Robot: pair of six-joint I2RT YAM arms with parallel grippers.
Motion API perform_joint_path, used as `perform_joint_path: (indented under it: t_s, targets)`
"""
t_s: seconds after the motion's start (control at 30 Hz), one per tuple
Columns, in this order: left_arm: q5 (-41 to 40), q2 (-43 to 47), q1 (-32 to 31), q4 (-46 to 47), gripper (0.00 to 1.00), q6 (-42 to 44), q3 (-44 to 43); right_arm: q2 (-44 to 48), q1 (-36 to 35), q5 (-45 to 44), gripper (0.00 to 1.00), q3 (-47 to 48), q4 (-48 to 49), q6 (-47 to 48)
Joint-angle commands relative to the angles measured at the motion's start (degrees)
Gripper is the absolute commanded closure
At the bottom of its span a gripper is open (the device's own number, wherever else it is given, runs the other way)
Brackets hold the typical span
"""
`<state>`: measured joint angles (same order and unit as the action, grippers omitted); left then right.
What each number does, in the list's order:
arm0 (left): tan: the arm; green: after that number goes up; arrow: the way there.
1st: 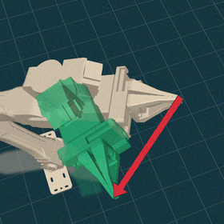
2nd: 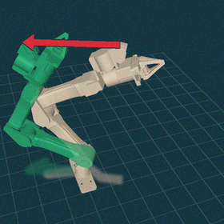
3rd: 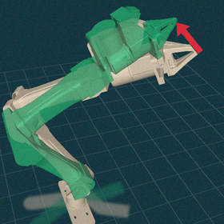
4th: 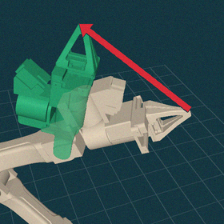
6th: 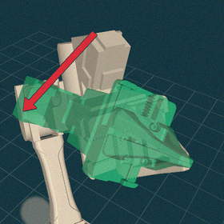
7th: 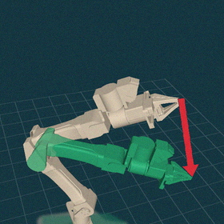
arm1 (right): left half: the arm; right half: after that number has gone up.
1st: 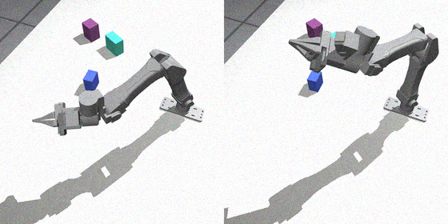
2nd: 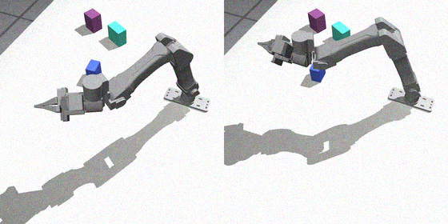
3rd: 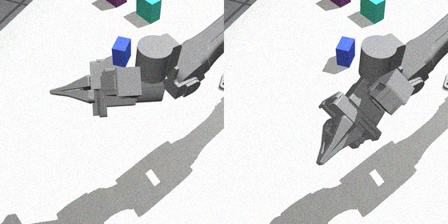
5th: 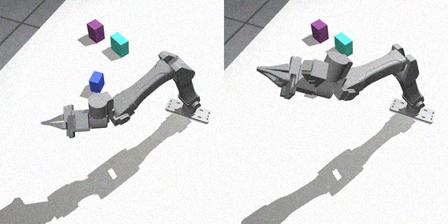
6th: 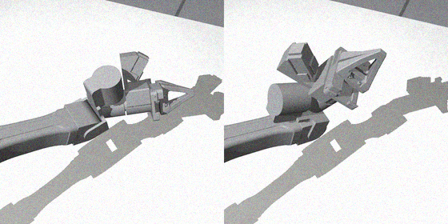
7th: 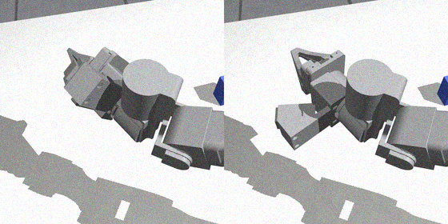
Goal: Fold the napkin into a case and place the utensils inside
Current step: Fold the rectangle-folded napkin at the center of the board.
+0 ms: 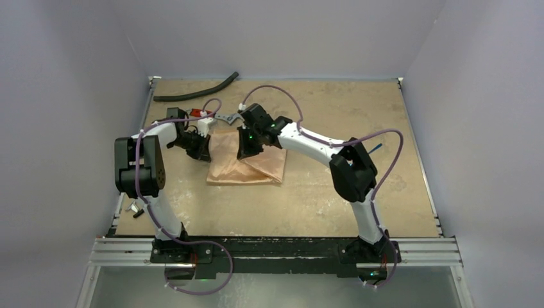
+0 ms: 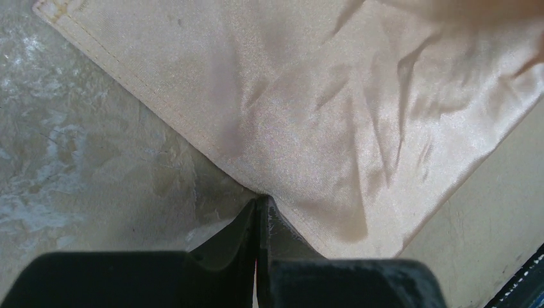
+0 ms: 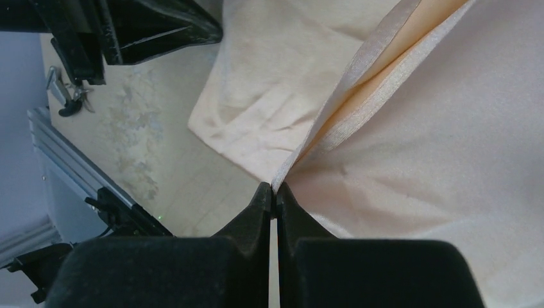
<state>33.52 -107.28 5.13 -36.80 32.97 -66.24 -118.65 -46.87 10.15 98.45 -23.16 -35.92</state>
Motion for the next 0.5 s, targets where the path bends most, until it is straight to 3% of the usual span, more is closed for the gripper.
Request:
perform_joint_path:
  t_s: [0.0,0.47]
  targets:
    - [-1.35,-3.01,-0.29,2.31,1.0,-1.16,2.77,-4.09,-1.94,6.0,1.0,5.8,0.88,1.2]
    - [-3.93,-2.97,-0.21,3.93,1.0,-3.24,3.96,-14.19,-4.17,11.06,1.0,13.83,4.78,0.66]
